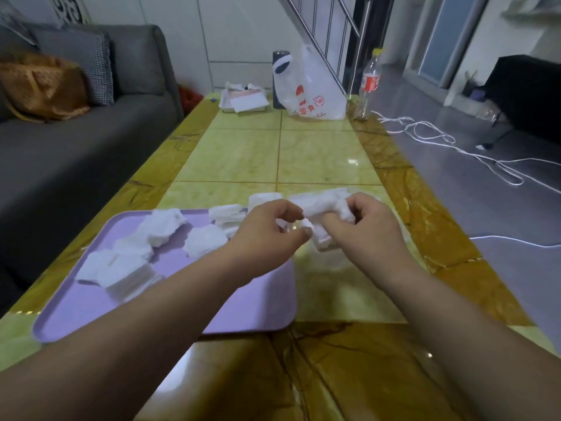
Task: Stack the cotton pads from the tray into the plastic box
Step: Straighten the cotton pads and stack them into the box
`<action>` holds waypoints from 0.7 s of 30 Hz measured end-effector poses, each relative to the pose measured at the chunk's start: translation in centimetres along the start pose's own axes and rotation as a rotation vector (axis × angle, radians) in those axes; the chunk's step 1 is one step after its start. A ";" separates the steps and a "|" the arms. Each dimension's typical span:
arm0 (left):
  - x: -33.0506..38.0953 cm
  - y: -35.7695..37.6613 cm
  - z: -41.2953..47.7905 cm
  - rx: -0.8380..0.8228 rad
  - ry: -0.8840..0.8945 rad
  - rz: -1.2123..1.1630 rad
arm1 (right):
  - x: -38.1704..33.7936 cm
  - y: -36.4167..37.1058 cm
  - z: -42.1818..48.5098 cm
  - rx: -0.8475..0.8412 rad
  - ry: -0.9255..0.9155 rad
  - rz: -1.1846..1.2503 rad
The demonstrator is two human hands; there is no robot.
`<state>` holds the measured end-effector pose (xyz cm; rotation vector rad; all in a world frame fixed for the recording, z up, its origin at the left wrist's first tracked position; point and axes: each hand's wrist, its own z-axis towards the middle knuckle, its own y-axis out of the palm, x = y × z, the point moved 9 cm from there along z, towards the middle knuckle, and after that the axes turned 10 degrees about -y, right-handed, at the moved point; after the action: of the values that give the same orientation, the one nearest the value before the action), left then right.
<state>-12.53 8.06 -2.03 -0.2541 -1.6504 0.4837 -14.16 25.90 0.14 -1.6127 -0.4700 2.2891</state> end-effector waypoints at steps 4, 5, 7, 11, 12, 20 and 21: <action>0.1 2.3 0.9 0.013 -0.003 0.115 | 2.1 -1.9 1.0 -0.058 -0.012 -0.253; 0.1 2.5 1.1 0.025 -0.003 0.139 | 2.5 -2.1 1.1 -0.065 -0.016 -0.269; 0.3 2.5 1.4 0.058 0.026 0.207 | 2.8 -2.8 1.4 -0.015 -0.030 -0.243; 2.9 3.3 2.0 0.065 0.140 0.362 | 3.4 -5.7 2.1 0.209 -0.009 -0.217; 3.9 4.0 2.3 0.048 0.183 0.398 | 4.1 -6.2 2.2 0.248 0.027 -0.208; 6.1 8.6 4.9 -0.001 0.258 0.641 | 7.3 -6.1 3.3 0.244 0.154 -0.096; 5.7 8.5 4.8 0.009 0.265 0.647 | 6.8 -6.1 3.5 0.232 0.114 -0.121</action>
<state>-19.01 17.27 -1.20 -0.8226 -1.2829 0.8983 -19.31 33.94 -1.94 -1.5452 -0.2568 2.0654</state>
